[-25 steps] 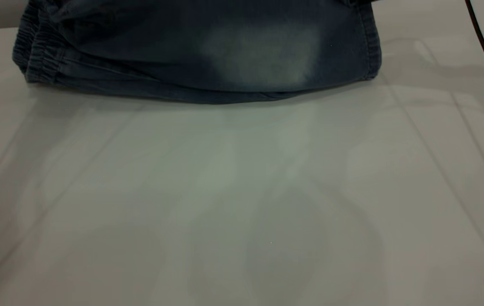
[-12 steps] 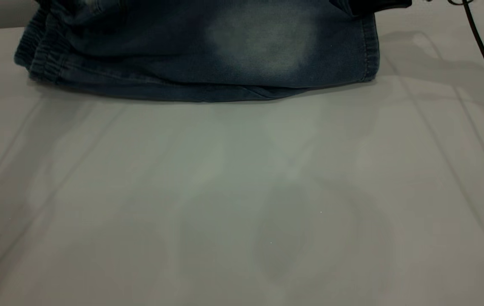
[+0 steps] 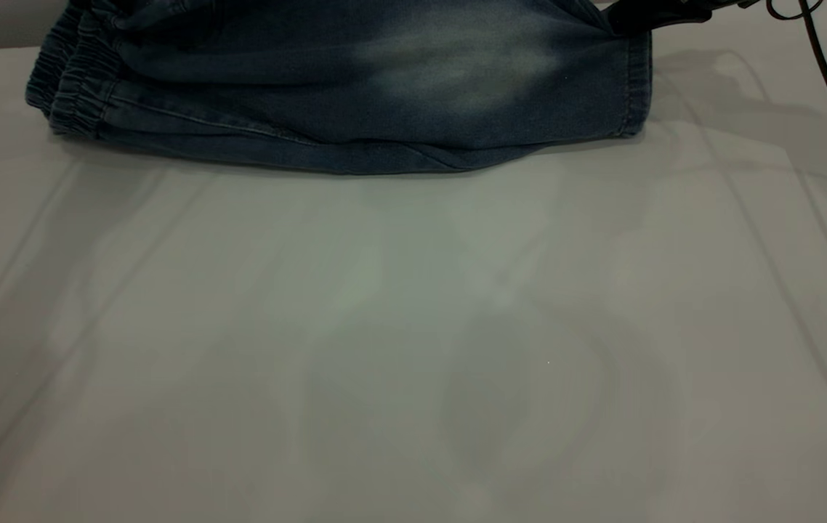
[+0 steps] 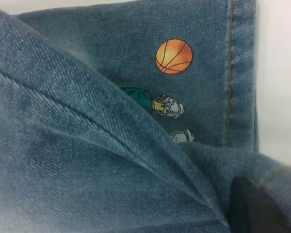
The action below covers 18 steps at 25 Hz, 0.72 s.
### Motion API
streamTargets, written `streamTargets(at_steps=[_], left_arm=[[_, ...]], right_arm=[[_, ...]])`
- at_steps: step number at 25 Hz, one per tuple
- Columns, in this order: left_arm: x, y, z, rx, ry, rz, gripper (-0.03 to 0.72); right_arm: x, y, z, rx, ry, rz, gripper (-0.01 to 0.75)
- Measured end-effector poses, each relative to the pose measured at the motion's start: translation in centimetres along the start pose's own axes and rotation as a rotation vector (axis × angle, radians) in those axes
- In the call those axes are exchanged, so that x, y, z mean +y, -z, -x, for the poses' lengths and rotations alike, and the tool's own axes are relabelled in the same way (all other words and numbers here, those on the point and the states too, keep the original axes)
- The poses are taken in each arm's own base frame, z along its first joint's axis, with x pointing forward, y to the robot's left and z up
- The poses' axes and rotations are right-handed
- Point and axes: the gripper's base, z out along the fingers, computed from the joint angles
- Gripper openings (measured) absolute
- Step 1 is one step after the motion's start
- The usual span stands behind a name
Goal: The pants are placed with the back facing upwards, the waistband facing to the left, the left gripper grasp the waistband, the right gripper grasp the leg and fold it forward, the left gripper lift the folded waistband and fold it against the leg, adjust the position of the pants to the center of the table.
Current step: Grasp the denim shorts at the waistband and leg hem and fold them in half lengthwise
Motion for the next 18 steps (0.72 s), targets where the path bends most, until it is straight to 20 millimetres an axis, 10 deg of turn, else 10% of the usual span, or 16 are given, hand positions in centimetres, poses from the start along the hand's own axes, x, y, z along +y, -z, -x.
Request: streamTargets(at_steps=[12,18], left_arm=[[0.1,0.0,-0.2,0.019,-0.018,0.014,0.269],[0.1,0.0,-0.3,0.033,-0.016,0.013,0.365]], right_arm=[[0.2,0.2,0.3,0.0,-0.018,0.025,0.448],[1.0,1.3,2.3,-0.043,-0.01,0.052,0.507]])
